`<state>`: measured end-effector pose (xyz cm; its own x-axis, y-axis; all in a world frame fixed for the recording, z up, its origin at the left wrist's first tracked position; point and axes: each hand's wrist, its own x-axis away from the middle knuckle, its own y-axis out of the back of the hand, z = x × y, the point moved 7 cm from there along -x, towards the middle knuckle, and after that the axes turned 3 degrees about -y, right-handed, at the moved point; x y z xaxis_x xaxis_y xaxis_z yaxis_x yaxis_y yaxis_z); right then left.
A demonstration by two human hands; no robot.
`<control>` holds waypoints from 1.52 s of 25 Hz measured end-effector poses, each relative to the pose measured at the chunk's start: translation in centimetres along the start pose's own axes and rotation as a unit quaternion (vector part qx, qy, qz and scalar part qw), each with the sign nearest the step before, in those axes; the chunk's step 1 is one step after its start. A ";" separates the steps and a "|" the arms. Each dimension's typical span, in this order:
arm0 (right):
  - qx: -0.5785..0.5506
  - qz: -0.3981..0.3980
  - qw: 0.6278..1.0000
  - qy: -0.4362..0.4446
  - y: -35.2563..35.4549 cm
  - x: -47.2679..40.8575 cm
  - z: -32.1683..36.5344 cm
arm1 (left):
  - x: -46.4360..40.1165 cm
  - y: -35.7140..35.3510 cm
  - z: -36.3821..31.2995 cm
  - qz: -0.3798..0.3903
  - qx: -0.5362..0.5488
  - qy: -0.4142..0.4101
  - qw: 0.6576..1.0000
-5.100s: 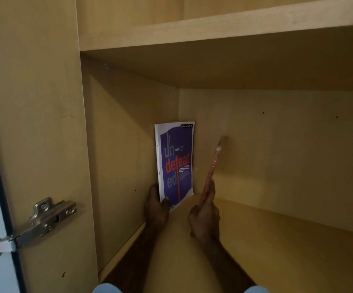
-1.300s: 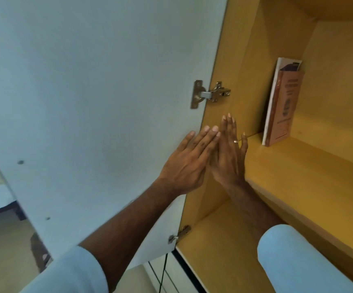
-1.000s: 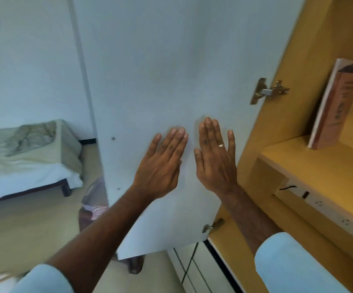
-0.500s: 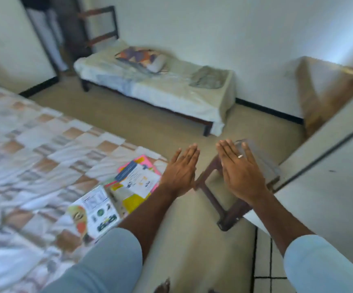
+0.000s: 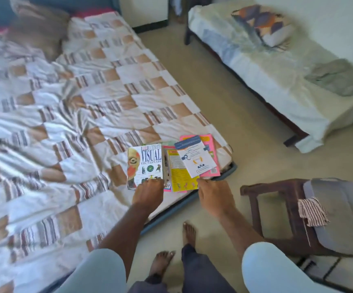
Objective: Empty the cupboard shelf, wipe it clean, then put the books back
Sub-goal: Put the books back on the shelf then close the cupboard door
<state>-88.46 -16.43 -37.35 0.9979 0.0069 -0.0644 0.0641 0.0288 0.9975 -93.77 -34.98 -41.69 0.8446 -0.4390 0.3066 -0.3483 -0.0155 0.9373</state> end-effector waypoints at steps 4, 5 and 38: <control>-0.024 0.043 0.999 0.007 -2.8 -2.8 -1.1 | -1.4 -2.7 0.8 -0.012 0.072 0.073 0.995; -0.026 0.044 0.999 0.008 -3.5 -3.4 -1.8 | -1.8 -3.5 0.6 -0.004 0.079 0.090 0.993; -0.119 0.145 0.980 -0.072 -30.2 -11.1 -3.6 | -20.9 -20.9 1.9 0.073 -0.005 -0.107 0.992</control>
<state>-101.51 -13.76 -66.82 0.9658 -0.0913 0.2425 -0.2091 0.2781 0.9375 -104.89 -27.20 -68.01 0.6795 -0.6160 0.3986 -0.4556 0.0716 0.8873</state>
